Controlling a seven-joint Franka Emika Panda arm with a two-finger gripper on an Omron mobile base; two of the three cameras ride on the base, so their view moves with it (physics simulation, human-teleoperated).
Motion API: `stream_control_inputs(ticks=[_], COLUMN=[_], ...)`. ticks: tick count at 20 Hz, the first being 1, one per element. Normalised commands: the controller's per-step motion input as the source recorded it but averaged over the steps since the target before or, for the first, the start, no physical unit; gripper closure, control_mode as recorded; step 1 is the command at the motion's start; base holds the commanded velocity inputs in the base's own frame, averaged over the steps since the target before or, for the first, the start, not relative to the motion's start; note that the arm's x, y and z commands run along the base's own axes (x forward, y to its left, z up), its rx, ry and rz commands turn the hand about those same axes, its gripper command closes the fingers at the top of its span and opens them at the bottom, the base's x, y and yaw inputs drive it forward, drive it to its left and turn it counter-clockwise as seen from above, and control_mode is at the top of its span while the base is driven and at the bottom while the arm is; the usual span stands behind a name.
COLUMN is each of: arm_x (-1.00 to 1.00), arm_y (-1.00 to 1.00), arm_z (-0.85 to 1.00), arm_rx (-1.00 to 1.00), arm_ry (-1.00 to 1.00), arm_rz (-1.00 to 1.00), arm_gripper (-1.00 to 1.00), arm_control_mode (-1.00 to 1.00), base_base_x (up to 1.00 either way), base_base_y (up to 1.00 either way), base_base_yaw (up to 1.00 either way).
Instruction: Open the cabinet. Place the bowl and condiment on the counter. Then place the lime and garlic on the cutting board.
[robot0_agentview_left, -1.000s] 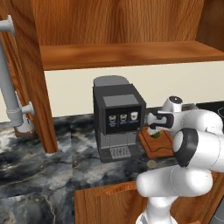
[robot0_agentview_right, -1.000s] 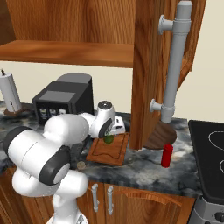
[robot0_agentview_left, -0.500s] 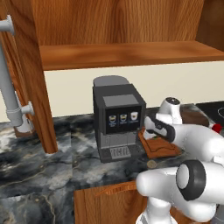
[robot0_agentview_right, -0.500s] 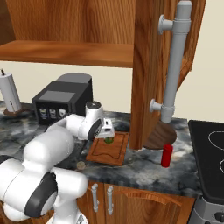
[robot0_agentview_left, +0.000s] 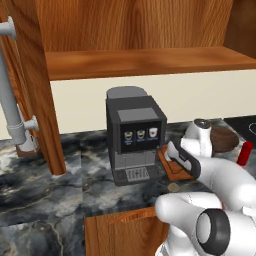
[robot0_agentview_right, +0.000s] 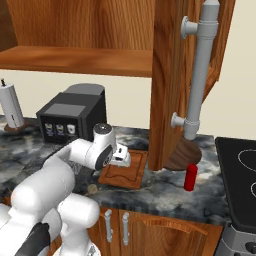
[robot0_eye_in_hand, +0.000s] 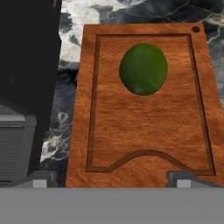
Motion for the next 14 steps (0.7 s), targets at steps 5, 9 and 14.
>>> stream_control_inputs(ticks=[5,9,14], arm_x=[-0.63,-0.61,-0.46], arm_y=[0.23,0.19,0.35], arm_z=[0.36,0.56,0.09], arm_rx=[0.06,0.06,0.02], arm_ry=[0.01,0.02,0.07], arm_rz=[-0.18,-0.13,-0.07], arm_gripper=[-1.0,-1.0,-1.0], arm_control_mode=[-1.0,-1.0,-1.0], base_base_x=[0.0,0.0,0.0], base_base_y=[0.0,0.0,0.0], base_base_yaw=[0.0,0.0,0.0])
